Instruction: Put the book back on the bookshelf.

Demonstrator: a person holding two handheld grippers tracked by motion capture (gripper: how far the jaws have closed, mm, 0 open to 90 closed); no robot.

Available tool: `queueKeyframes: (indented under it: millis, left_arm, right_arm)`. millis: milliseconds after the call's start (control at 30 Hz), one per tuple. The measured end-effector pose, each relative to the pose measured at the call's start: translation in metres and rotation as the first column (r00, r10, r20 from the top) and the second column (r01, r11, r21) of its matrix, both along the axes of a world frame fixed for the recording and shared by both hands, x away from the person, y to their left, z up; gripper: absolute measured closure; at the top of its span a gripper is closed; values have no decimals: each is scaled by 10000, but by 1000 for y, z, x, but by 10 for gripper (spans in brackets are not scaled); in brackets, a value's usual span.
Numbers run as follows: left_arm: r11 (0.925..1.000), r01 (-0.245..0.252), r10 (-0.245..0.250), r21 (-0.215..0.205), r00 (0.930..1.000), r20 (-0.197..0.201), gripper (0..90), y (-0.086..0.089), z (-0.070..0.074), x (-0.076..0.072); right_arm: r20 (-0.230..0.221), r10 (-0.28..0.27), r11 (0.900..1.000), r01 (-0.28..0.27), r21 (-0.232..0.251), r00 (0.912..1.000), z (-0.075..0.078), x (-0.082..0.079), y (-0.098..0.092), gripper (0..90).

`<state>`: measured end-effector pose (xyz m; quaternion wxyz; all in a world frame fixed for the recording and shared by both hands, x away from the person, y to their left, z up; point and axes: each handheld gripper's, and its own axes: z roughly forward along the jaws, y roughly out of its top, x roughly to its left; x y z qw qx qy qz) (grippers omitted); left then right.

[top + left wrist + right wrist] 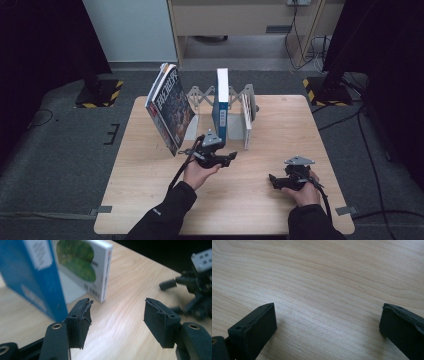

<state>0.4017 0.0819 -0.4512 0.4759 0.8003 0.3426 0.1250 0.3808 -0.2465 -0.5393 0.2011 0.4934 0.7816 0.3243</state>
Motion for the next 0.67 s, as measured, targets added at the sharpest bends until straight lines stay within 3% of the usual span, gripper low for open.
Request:
queueKeyframes:
  millis: [167,267,400,667]
  left_arm:
    - [9996,-224,228,195,9995,-216,324,32,-11,-15]
    - [9990,-385,399,241,9972,-627,295,52,-22,-24]
    - [9948,-490,554,897,9960,-703,272,73,-31,-32]
    - [9861,-1025,1142,1311,9897,-859,219,113,-46,-41]
  right_arm:
    - [-5,-7,10000,7,11,10000,0,0,0,13]
    - [-5,1,10000,-1,1,10000,0,0,0,12]
    - [-4,-2,10000,2,-1,10000,0,0,0,12]
    - [-4,-11,10000,11,0,10000,0,0,0,12]
